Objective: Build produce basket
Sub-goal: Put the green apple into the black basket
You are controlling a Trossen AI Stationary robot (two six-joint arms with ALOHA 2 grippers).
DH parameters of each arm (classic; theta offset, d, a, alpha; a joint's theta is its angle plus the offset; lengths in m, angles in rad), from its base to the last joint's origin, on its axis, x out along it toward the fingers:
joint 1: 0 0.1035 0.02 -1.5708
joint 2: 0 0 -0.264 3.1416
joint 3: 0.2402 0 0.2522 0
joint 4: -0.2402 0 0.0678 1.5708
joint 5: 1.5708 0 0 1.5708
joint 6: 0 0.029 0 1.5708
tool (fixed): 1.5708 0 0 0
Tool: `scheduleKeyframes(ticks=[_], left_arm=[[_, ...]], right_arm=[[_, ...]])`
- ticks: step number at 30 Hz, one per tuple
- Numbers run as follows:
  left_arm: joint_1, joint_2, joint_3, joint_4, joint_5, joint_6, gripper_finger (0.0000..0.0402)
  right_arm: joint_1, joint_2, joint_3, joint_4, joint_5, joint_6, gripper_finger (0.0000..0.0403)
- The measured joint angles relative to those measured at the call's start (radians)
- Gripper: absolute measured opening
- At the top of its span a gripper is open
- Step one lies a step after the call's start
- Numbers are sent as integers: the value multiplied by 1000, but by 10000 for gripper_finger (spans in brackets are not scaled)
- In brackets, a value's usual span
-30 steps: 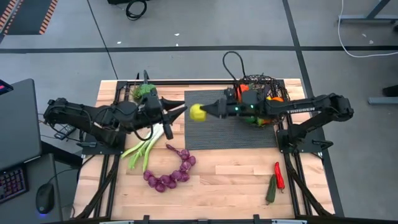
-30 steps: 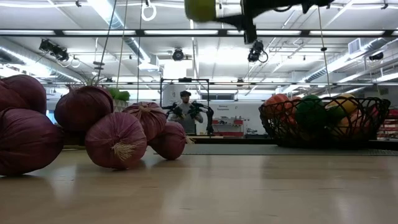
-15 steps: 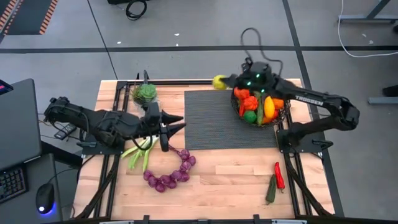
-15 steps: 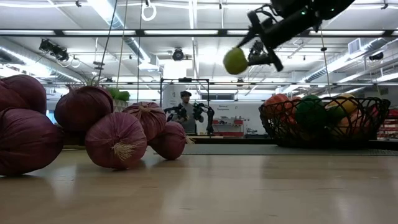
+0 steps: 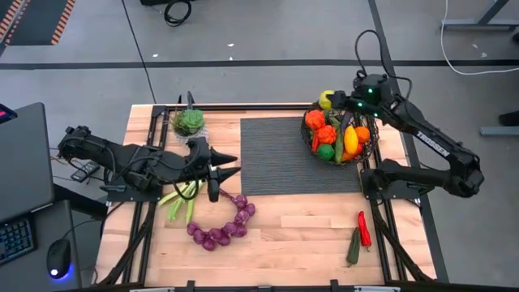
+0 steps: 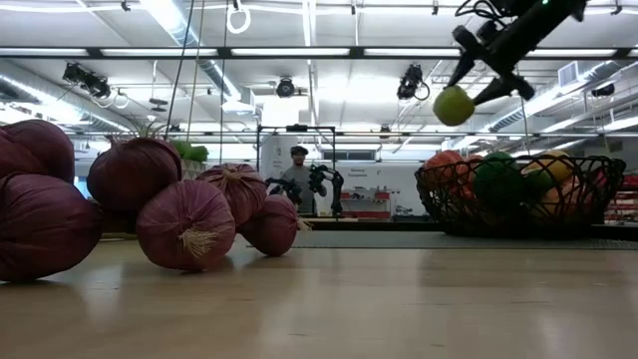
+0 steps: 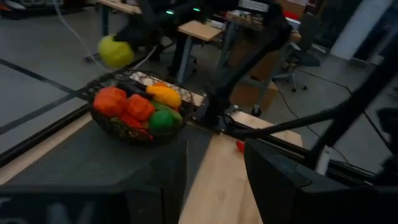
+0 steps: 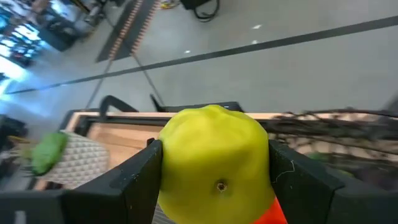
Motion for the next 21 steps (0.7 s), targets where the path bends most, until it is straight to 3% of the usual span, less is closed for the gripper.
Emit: scheduleKeyframes(ticks=[14,21], left_arm=[[182,2,0,-84,-12,-27,170],[188,2,1,-180,-7,-43,230]], right_arm=[[-17,-36,0,-252,124,-35,270],[-17,-36,0,-306,125,-162,324]])
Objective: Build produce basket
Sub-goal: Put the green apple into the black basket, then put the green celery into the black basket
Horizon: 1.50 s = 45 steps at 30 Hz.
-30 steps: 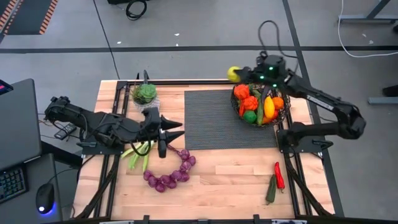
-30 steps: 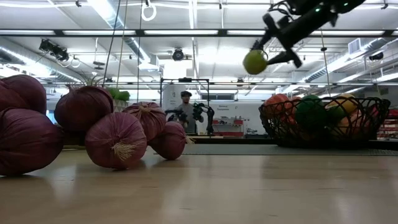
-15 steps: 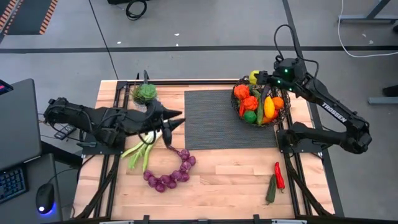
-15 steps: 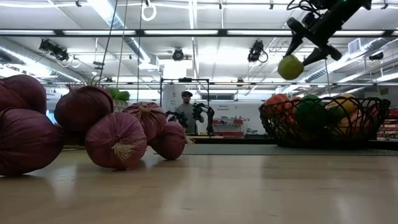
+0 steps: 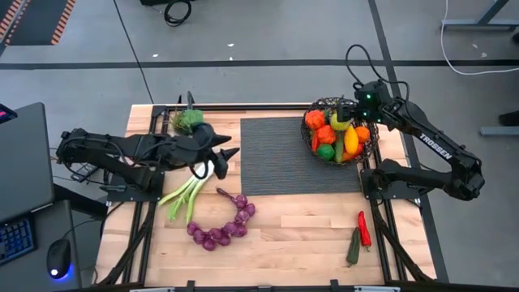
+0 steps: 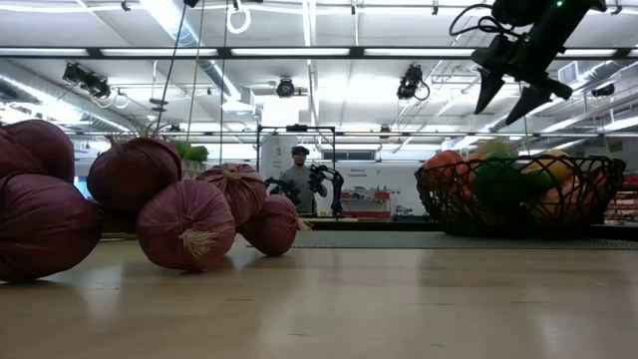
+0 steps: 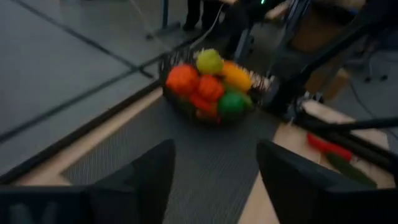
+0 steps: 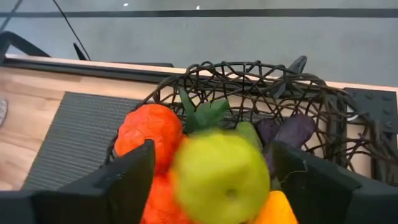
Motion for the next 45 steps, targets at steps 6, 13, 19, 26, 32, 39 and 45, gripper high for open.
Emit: scheduleKeyframes(ticks=[6,13,19,26,32,39,45], left_arm=[[0,0,0,-169,72,-142,307],[17,0,0,-526,216,-260,341],[97,29,0,-792,417,-354,341],[188,82,0,-867,428,-341,341],[308,165,0,-866,441,-266,341],[406,249,0,-856,533,-183,341],[435,293,-14,-847,540,-136,341]], right_arm=[[0,0,0,-4,2,-37,386],[7,-2,0,-3,-163,72,389],[66,1,0,15,-236,142,388],[130,30,0,31,-221,176,390],[172,38,0,38,-216,215,390],[188,38,0,40,-211,227,390],[192,35,0,36,-212,232,390]])
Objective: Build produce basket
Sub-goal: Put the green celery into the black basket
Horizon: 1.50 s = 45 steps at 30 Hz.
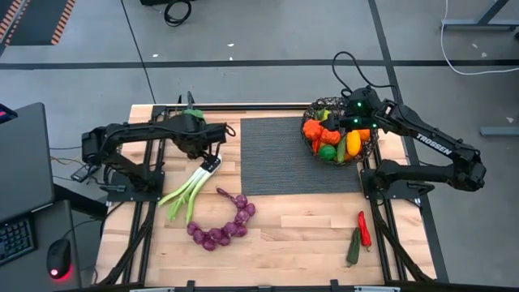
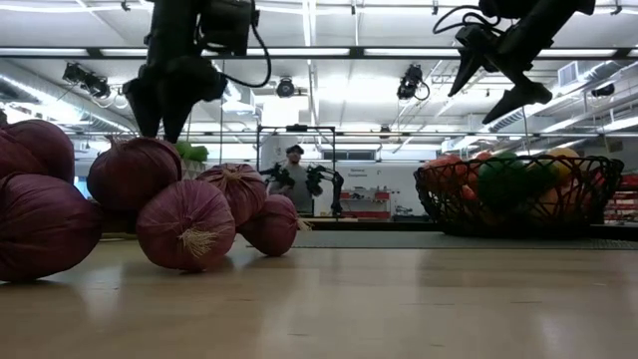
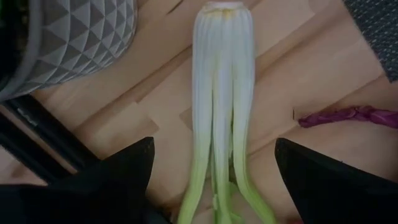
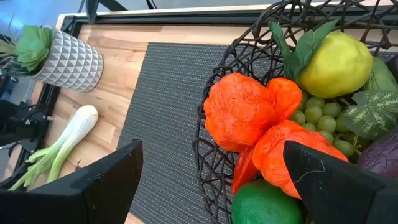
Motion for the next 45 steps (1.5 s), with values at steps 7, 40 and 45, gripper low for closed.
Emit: scheduleKeyframes(ticks=[7,40,45], left_arm=[[18,-31,-215,74,74,3,341],[30,-95,-318,357,-4,-138,341],[29,-90,-318,378,2,-176,341]], right_arm=[[2,0,0,-1,-1,0,389],[9,3,0,-7,32,18,389],[9,3,0,-7,32,17,389]])
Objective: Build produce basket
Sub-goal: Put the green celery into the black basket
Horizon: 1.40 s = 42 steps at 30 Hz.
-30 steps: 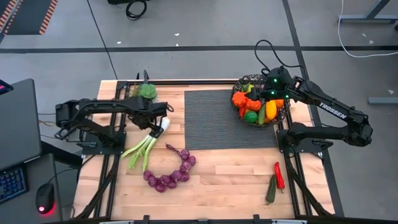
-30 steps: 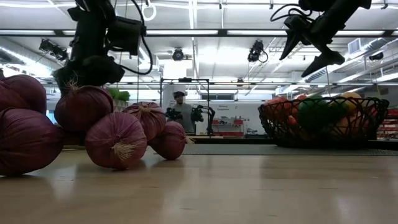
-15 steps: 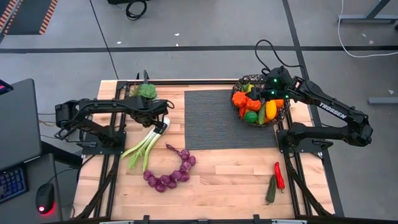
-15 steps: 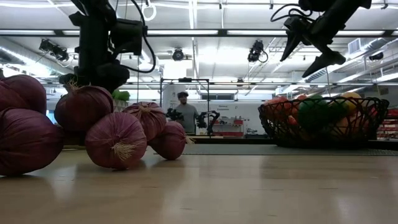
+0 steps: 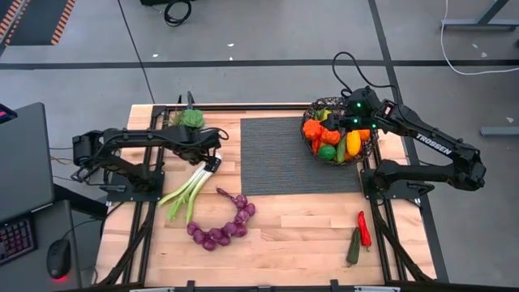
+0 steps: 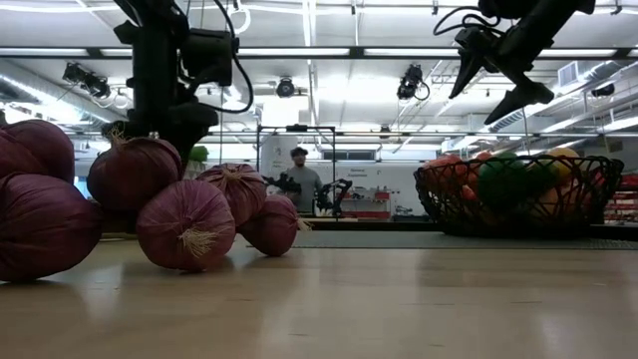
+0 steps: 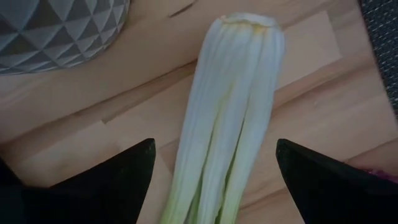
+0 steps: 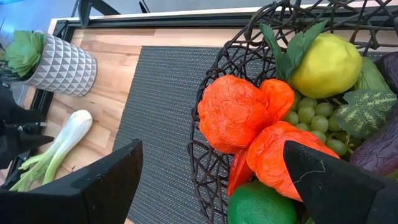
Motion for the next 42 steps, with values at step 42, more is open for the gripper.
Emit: scheduleKeyframes(ticks=[42], left_arm=[[-1,331,9,131,139,71,195]], right_arm=[[1,8,0,-3,15,-2,389]])
